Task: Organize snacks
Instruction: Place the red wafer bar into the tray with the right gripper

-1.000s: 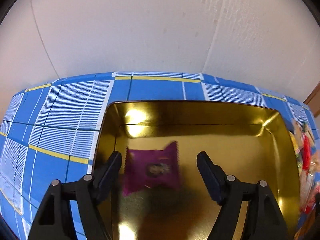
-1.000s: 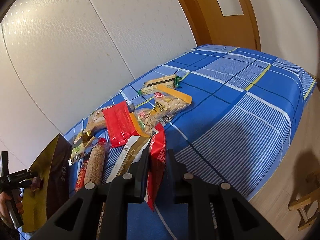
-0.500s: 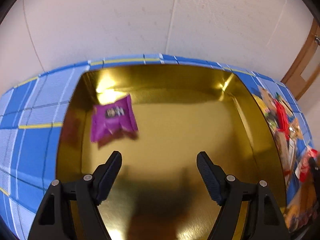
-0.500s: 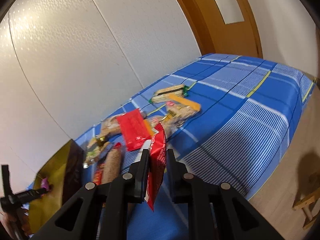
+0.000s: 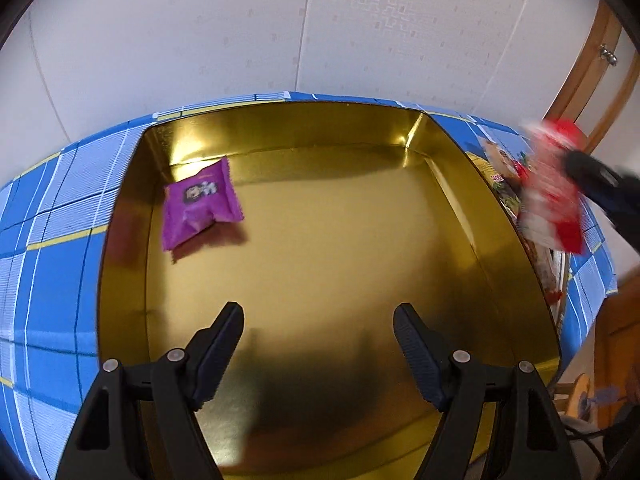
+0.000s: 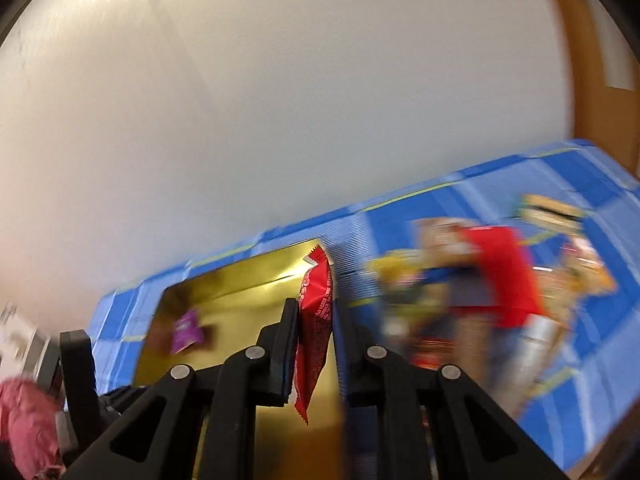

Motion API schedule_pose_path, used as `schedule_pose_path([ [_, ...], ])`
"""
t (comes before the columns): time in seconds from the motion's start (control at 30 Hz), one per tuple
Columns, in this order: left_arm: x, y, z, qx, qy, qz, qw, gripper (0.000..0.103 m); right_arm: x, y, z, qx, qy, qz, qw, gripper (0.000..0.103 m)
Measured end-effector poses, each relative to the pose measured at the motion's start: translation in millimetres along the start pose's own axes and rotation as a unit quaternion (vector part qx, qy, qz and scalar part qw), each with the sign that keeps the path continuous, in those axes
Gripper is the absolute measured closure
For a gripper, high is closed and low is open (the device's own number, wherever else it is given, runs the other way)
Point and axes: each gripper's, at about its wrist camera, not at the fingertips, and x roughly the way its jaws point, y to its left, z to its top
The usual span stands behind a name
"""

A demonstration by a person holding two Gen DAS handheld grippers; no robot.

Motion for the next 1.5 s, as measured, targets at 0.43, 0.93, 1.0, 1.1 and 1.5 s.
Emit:
schedule_pose_path([
  [0.43,-15.0,31.4,-10.7,-0.029,0.003,0.0,0.9996,0.025,159.9,74.6,15.4,-0.016,0.16,0.04,0.986,0.084],
  [0.93,-18.5,20.5,-18.7,-0.047,0.003,-0.016,0.9987,0.025,67.5,11.4,0.5,0.048,0.074,-0.006,0.996,0.071],
  [1.0,-20.7,12.5,-20.9,-0.038,0.001,-0.019,0.9991,0.025,49.7,6.0,-5.1,0.041,0.062,-0.018,0.997,0.071],
  [1.1,-26.8,-3.3,-27.2,-0.02,-0.004,-0.024,0.9995,0.025,27.9,-5.2,-12.1,0.034,0.048,-0.035,0.998,0.071],
  [1.5,-44.7,-53.7,-41.2,0.025,-0.039,-0.039,0.9982,0.014,-55.2,-95.4,-64.6,0.129,-0.038,-0.123,0.983,0.07],
])
